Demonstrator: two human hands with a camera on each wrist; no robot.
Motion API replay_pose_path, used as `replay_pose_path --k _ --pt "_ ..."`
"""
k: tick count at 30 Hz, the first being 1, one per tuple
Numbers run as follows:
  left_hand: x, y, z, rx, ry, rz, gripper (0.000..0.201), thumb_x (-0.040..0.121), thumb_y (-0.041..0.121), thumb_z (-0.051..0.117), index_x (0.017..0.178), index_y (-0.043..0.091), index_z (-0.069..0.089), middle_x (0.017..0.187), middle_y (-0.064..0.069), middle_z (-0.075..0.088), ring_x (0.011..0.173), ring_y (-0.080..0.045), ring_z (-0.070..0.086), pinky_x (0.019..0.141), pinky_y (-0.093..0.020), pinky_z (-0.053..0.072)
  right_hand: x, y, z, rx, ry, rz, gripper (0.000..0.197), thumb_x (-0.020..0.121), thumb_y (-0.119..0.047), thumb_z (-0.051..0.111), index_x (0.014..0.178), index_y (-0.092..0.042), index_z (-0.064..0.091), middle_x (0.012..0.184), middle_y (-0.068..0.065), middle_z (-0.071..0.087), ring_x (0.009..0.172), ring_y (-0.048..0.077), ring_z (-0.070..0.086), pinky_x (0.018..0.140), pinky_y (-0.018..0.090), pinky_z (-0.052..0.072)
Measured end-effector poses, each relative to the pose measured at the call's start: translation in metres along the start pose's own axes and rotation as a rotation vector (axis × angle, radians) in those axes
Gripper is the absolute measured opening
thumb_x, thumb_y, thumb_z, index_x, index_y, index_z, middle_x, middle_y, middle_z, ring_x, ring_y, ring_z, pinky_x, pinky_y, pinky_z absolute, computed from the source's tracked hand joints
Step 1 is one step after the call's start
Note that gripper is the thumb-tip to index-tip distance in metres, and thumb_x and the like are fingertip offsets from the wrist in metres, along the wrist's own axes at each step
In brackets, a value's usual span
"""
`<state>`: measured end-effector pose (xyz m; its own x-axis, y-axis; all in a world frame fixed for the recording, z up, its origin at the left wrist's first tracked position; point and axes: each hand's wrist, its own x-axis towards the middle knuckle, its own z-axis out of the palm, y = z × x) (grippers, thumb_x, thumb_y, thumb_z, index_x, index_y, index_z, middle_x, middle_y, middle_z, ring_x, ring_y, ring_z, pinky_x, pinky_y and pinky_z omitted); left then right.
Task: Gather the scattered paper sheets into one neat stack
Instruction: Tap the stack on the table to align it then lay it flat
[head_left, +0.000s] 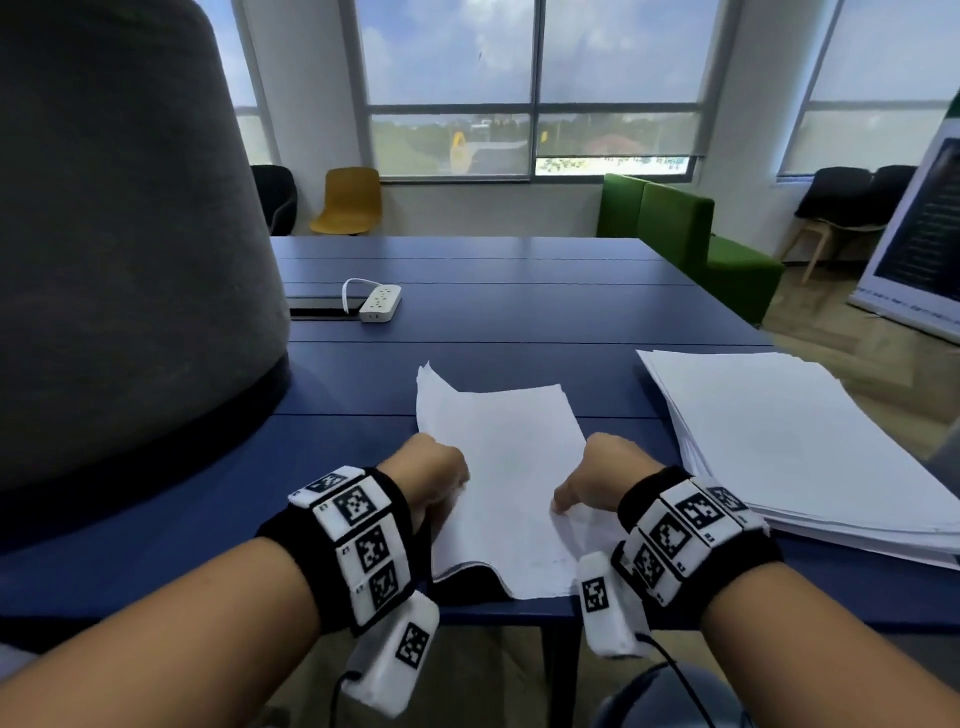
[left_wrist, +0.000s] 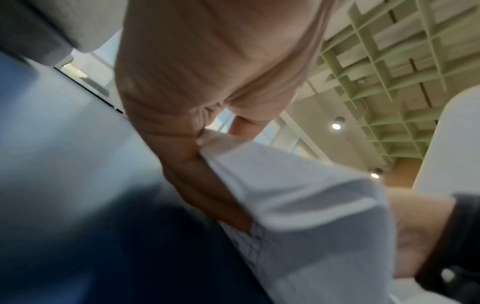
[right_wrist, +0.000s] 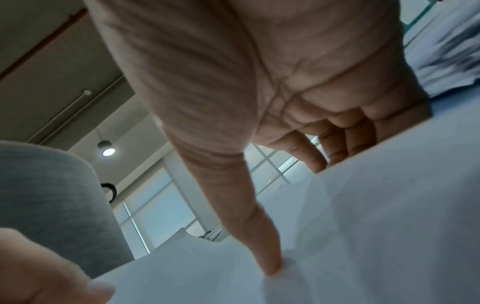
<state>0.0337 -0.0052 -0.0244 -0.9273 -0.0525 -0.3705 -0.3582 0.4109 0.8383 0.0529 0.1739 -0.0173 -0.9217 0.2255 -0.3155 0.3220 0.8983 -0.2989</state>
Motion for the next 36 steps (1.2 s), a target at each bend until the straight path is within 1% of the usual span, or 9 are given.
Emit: replay_pose_path --k 5,10,12,15,17,21,28,33,36 --pt "-0.009 0.012 -0.002 -0.064 0.042 0.138 0.030 0.078 -0.009 0.059 0.107 0.000 0.061 0.101 -0.018 0.070 0.091 -0.035 0.068 0.082 -0.042 0.057 0.002 0.017 0.007 0.207 0.048 0.009 0.036 0.072 -0.030 0.078 0.070 -0.015 0.046 0.083 0.002 0.059 0.077 0.020 0.057 0.060 0.025 0.045" --pt "-0.023 0.042 -0.006 -0.236 -0.004 0.255 0.034 0.085 -0.015 0.057 0.112 0.006 0.059 0.109 -0.018 0.069 0.100 -0.037 0.067 0.091 -0.053 0.054 0.003 0.037 0.002 0.533 0.115 0.063 0.078 0.073 -0.049 0.068 0.133 -0.008 0.042 0.130 0.007 0.051 0.113 0.026 0.055 0.083 0.031 0.045" --pt "-0.027 0.055 -0.001 -0.331 -0.049 0.278 0.036 0.087 -0.016 0.054 0.114 0.007 0.059 0.111 -0.017 0.070 0.099 -0.036 0.068 0.089 -0.054 0.055 0.003 0.050 -0.009 0.715 0.126 0.067 0.079 0.076 -0.050 0.065 0.138 -0.009 0.039 0.136 0.004 0.049 0.122 0.025 0.051 0.091 0.031 0.040" --pt "-0.026 0.074 0.012 -0.418 -0.114 0.290 0.037 0.090 -0.014 0.053 0.119 0.007 0.058 0.110 -0.014 0.071 0.086 -0.029 0.069 0.073 -0.045 0.060 -0.004 0.070 -0.031 0.981 0.123 0.057 0.043 0.082 -0.037 0.065 0.110 -0.005 0.060 0.113 0.010 0.066 0.103 0.028 0.063 0.090 0.039 0.046" --pt "-0.023 0.085 0.026 -0.442 -0.162 0.281 0.036 0.091 -0.013 0.053 0.121 0.007 0.058 0.110 -0.014 0.072 0.083 -0.028 0.071 0.063 -0.040 0.061 -0.012 0.086 -0.048 1.071 0.176 0.020 0.012 0.087 -0.015 0.059 0.079 -0.007 0.060 0.080 0.010 0.066 0.071 0.024 0.063 0.070 0.032 0.048" --pt "-0.017 0.103 0.066 -0.361 -0.247 0.252 0.033 0.090 -0.004 0.059 0.122 0.003 0.059 0.113 -0.015 0.072 0.097 -0.034 0.071 0.071 -0.044 0.060 -0.016 0.128 -0.081 0.992 0.351 0.034 0.017 0.088 0.001 0.048 0.074 -0.007 0.052 0.063 0.009 0.049 0.033 0.009 0.045 0.037 0.015 0.034" --pt "-0.003 0.121 0.134 -0.131 -0.351 0.233 0.028 0.088 0.001 0.065 0.115 -0.004 0.062 0.110 -0.022 0.072 0.100 -0.040 0.070 0.085 -0.054 0.057 0.000 0.197 -0.114 0.862 0.432 0.170 0.017 0.092 0.002 0.043 0.105 0.012 0.047 0.072 0.011 0.048 0.043 0.015 0.044 0.042 0.016 0.033" --pt "0.014 0.129 0.168 -0.031 -0.340 0.211 0.032 0.083 -0.001 0.071 0.113 -0.008 0.060 0.106 -0.020 0.072 0.083 -0.030 0.070 0.071 -0.039 0.061 0.016 0.223 -0.117 0.627 0.473 0.237 0.011 0.089 0.000 0.046 0.080 -0.008 0.048 0.076 0.013 0.049 0.056 0.021 0.045 0.050 0.022 0.035" --pt "0.021 0.129 0.182 0.096 -0.333 0.221 0.025 0.084 0.003 0.072 0.104 -0.010 0.063 0.074 -0.016 0.068 0.058 -0.025 0.064 0.068 -0.036 0.059 0.026 0.234 -0.114 0.502 0.492 0.246 0.007 0.087 -0.003 0.050 0.082 -0.006 0.054 0.079 0.011 0.054 0.071 0.024 0.050 0.062 0.028 0.036"
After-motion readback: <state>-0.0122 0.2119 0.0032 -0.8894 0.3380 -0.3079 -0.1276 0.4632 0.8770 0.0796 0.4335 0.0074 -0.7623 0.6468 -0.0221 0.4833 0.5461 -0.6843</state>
